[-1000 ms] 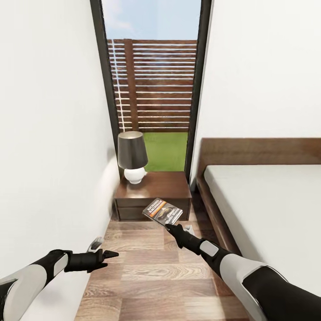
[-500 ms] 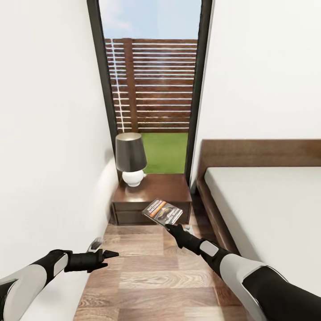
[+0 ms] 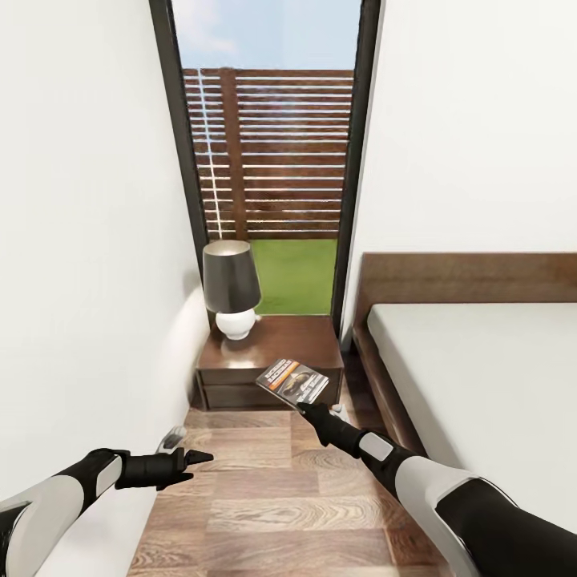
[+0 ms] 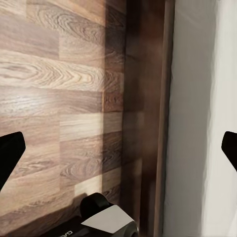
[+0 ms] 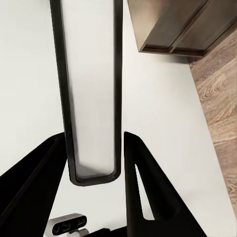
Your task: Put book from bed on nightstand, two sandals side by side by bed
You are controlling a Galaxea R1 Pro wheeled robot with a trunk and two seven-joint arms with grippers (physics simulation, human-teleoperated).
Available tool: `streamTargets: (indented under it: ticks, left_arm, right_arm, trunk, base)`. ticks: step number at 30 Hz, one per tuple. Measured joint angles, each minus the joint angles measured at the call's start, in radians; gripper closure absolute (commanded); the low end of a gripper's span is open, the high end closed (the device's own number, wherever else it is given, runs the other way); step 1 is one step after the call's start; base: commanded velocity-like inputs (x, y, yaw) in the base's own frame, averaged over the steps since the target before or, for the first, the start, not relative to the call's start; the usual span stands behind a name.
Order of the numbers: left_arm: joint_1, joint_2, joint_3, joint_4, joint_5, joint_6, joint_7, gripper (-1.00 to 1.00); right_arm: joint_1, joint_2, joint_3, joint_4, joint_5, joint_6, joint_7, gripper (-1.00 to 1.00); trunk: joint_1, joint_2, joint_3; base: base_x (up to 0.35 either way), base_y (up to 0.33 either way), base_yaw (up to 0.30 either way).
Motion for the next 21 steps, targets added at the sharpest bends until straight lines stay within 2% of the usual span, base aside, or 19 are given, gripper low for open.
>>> streamTargets:
  ticks: [12, 21]
  left_arm:
    - [0.000, -0.001, 0.000, 0.000, 0.000, 0.000, 0.000, -1.00]
    - [0.000, -0.001, 0.000, 0.000, 0.000, 0.000, 0.003, -1.00]
  right_arm:
    - [0.000, -0.001, 0.000, 0.000, 0.000, 0.000, 0.000, 1.00]
    - [0.000, -0.001, 0.000, 0.000, 0.000, 0.000, 0.001, 1.00]
  trunk:
    - [0.000, 0.000, 0.000]
    - [0.000, 0.000, 0.000]
  base:
    - [0.013, -0.002, 0.000]
    - [0.082, 0.000, 0.000]
